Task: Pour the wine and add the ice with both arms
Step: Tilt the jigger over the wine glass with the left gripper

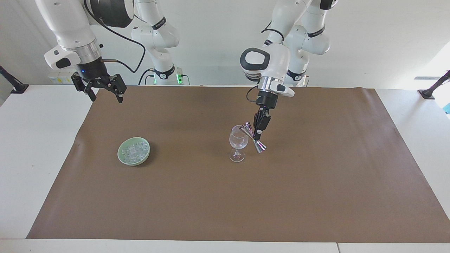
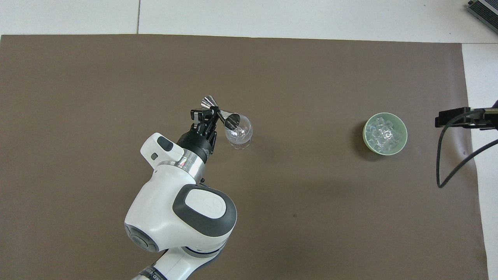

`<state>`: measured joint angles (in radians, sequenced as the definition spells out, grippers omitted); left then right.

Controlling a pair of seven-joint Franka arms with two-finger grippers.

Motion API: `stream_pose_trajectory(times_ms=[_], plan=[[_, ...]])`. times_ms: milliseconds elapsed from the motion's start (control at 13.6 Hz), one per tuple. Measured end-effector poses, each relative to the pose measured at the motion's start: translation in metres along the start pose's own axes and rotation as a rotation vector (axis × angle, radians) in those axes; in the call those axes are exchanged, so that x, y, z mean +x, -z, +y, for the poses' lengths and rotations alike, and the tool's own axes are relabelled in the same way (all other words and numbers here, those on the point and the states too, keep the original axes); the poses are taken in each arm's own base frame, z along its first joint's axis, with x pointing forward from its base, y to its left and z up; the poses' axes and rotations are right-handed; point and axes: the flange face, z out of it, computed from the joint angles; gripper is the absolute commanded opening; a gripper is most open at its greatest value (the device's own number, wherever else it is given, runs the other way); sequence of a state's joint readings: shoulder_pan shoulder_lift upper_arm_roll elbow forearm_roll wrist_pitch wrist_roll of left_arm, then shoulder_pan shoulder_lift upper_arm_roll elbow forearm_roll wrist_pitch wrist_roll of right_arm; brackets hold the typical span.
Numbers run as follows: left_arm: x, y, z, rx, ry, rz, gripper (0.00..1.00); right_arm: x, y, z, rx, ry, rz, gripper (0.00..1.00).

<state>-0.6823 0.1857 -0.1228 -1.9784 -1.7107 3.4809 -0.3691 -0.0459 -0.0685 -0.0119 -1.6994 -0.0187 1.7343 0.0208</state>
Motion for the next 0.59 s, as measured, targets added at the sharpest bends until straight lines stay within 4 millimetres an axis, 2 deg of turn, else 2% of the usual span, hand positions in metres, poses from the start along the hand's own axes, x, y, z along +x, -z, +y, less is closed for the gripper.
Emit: stream_pose_trajectory(times_ms=[588], plan=[[-0.0028,0.0005,0.0047,-0.013,-0.088,-0.006,0.00,0.0000,0.0000,0.0000,0.000,0.000,0.000,1.00]])
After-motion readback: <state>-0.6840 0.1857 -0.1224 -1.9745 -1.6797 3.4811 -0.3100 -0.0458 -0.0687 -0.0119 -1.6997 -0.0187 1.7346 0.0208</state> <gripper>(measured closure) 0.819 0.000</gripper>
